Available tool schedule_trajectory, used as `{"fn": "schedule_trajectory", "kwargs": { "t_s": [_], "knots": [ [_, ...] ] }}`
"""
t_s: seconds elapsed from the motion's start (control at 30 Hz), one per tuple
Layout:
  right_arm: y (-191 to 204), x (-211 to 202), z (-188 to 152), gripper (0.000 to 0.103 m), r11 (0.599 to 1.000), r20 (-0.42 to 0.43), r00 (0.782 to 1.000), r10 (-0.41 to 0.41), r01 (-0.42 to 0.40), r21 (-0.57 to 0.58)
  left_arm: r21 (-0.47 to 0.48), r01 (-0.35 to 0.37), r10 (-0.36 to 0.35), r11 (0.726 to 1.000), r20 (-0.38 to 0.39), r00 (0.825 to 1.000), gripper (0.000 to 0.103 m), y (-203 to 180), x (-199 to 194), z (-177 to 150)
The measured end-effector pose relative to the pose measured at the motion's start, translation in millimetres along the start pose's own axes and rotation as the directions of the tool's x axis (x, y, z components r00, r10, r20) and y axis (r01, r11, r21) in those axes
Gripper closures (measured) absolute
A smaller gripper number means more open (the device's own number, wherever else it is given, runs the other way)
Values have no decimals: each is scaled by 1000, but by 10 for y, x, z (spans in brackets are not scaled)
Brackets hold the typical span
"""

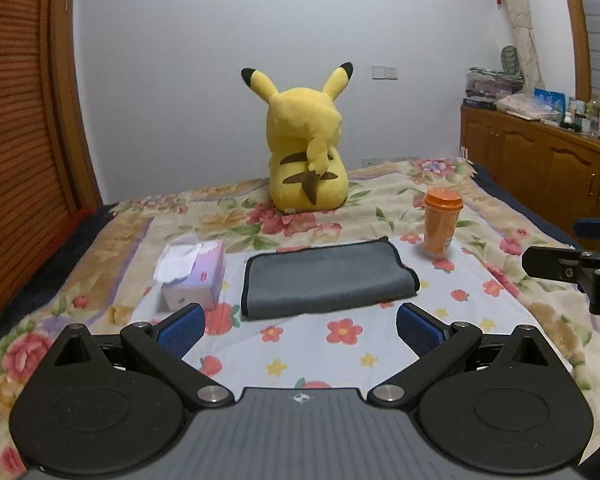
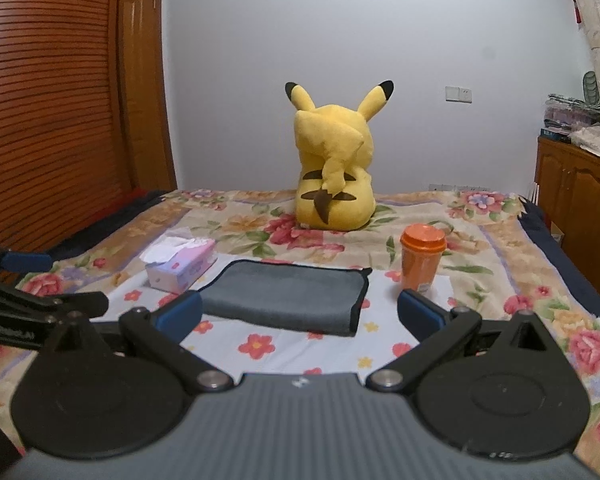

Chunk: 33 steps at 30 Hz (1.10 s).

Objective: Fold towel

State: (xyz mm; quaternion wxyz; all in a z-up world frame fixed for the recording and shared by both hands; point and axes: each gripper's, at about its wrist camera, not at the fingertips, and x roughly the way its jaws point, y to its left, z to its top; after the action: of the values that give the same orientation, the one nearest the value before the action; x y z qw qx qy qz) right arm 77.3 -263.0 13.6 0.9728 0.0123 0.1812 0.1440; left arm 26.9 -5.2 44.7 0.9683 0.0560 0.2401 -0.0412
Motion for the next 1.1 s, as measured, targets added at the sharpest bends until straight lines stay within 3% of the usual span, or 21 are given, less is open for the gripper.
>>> {"fn": "schedule_trajectory", "kwargs": {
  "t_s": [0.63, 1.1],
  "knots": [
    [56, 107, -479, 0, 1000, -89, 996, 0, 2, 27, -18, 6, -7, 1000, -90, 996, 0, -68, 210, -515],
    [49, 109, -660, 0, 999, -112, 993, -43, 43, -1, -43, -13, 10, 999, -70, 997, 0, 6, 202, -651]
  ]
}}
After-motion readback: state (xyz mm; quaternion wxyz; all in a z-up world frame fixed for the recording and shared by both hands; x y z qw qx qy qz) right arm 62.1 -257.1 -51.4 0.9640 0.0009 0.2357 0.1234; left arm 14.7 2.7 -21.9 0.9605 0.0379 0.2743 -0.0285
